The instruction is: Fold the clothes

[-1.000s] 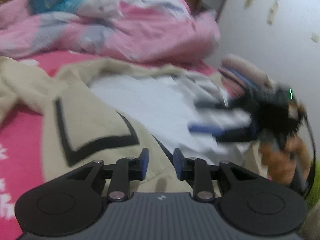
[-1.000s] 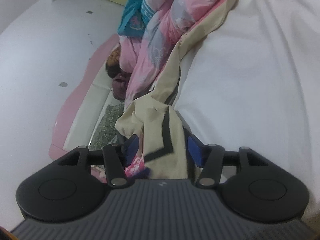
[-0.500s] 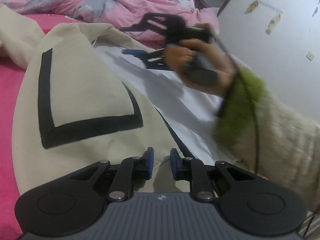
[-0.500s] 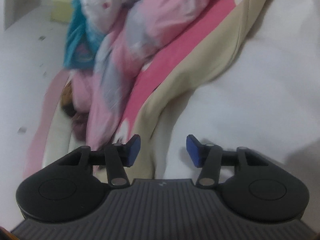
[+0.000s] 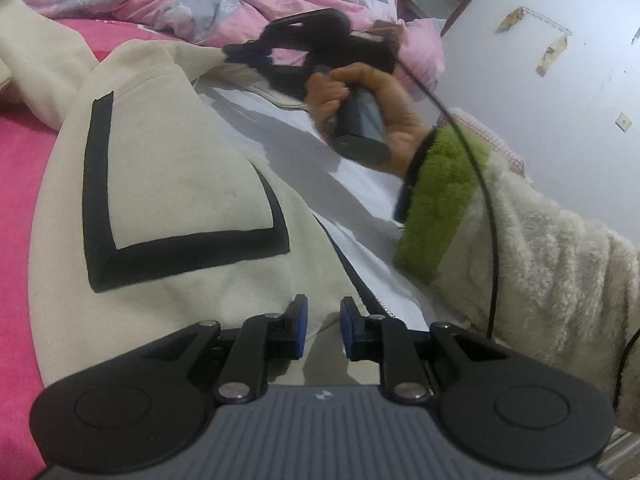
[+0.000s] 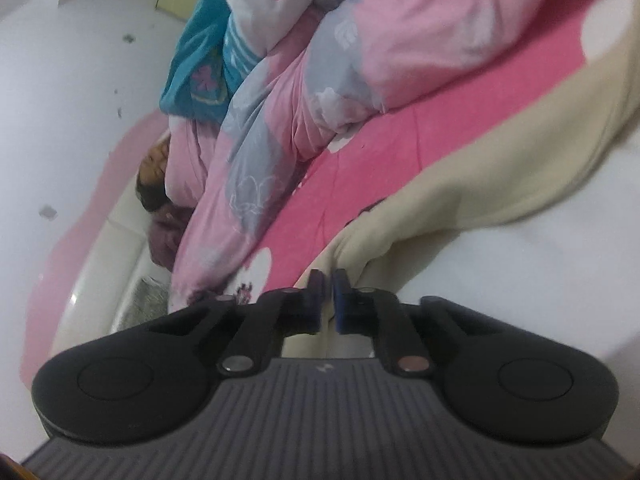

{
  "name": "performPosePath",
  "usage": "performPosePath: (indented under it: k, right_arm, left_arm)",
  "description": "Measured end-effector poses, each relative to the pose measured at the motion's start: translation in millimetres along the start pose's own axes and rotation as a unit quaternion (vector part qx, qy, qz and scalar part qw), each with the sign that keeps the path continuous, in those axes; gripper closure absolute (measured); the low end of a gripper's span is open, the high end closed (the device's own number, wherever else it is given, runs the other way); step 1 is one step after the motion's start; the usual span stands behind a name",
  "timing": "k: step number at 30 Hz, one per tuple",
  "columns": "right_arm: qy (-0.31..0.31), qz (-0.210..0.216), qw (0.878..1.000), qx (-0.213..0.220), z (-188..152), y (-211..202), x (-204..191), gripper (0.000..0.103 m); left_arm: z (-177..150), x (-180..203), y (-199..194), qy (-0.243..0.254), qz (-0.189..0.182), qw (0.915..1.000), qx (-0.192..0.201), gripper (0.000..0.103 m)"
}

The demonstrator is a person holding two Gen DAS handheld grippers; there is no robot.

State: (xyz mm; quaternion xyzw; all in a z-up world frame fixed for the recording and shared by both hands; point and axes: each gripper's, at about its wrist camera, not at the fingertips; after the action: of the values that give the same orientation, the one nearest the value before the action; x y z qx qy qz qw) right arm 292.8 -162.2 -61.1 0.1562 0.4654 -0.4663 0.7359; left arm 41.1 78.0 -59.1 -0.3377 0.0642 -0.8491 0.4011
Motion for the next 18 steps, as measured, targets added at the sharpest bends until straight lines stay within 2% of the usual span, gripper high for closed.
performPosePath:
  k: [2,5,7,11,13,14,17,18]
  right_arm:
    - [-0.03,-0.003,1.0,-0.001,5.6,-3.3,-7.3,0.102]
    - [-0.064,0.025,0.997,0.023,16.6,-30.8,-25.1,0.103]
    - [-0.082,0.028,0.996,0.036,25.8,-44.8,-34.9,0.103]
    - [-0.076,-0.041,0.995,0.052,38.9,-68.0,-21.7,0.097]
    - [-0.05,-0.087,0.993,0.054,39.6,-69.9,-2.9,0.082]
    - [-0.024,-0.1,0.993,0.061,40.3,-69.1,9.2,0.071]
    - [0.045,-0.136,0.986,0.084,41.5,-64.6,43.4,0.06]
    - [0.057,-0.142,0.984,0.089,41.3,-58.6,51.0,0.06]
  left_arm:
    - [0.4,-1.8,-3.2,-0.006,0.0,1.0,0.0,0.084]
    - [0.8,-4.0,-8.2,-0.012,0.001,0.9999,0.001,0.084]
    - [1.0,-4.6,-11.7,-0.013,0.001,0.9999,0.001,0.084]
    - [2.8,-8.3,-14.2,-0.021,0.002,0.9998,0.0,0.084]
    - [3.6,-9.3,-22.3,-0.023,0.003,0.9997,0.001,0.084]
    - [3.6,-9.0,-26.5,-0.022,0.004,0.9998,0.001,0.084]
    - [4.3,-5.2,-31.9,-0.023,0.005,0.9997,0.001,0.084]
    - [4.8,-4.4,-32.5,-0.024,0.005,0.9997,0.001,0.084]
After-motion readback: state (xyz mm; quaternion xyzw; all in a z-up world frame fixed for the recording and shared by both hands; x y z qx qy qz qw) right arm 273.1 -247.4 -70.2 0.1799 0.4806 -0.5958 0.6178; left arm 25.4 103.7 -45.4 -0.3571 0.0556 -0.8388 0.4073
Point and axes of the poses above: each gripper's, at about its wrist camera, not at the fingertips, and y roughly the way its jaws point, x to its right, z to its top, and after that the axes turned 14 degrees about x, right-handed
